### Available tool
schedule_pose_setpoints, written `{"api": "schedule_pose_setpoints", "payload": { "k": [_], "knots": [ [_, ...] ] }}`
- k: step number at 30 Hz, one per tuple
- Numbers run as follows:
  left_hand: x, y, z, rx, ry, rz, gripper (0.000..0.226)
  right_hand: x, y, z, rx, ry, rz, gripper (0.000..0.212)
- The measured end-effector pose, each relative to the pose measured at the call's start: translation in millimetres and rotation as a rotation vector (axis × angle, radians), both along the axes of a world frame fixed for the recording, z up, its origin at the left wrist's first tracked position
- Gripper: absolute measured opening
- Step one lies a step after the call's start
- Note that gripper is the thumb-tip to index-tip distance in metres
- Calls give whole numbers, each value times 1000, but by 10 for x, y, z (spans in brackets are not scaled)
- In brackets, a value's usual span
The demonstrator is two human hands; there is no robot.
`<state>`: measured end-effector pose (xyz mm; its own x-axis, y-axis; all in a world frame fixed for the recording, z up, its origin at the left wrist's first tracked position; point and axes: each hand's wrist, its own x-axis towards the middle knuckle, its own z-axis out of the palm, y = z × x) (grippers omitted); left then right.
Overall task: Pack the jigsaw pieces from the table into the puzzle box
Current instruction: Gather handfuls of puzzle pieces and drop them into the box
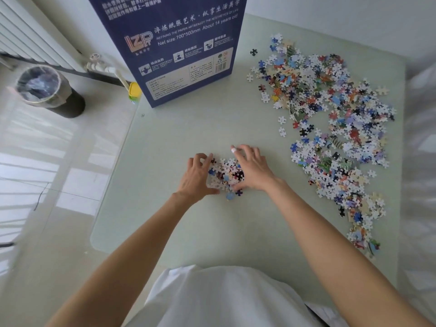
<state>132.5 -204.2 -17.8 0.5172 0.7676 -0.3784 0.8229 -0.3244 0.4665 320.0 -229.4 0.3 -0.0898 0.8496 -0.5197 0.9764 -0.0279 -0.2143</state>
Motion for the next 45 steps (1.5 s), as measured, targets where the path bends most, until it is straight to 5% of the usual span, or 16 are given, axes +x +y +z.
{"api": "schedule_pose_setpoints", "payload": {
  "k": [9,20,34,40,45],
  "knots": [
    [128,-64,57,-133,-54,-9,92,-246,-127,-53,70,200,-183,76],
    [148,-7,13,-133,-84,73,57,-255,-183,-71,87,231,-260,51],
    [142,45,39,-208,-141,40,46,-289,-301,-82,98,389,-448,38],
    [100,33,33,-276,-249,140,31,-263,-332,-17,174,441,-487,12],
    [92,-4,43,-285,-302,161,26,-213,-336,4,167,461,-511,19]
  ]
}}
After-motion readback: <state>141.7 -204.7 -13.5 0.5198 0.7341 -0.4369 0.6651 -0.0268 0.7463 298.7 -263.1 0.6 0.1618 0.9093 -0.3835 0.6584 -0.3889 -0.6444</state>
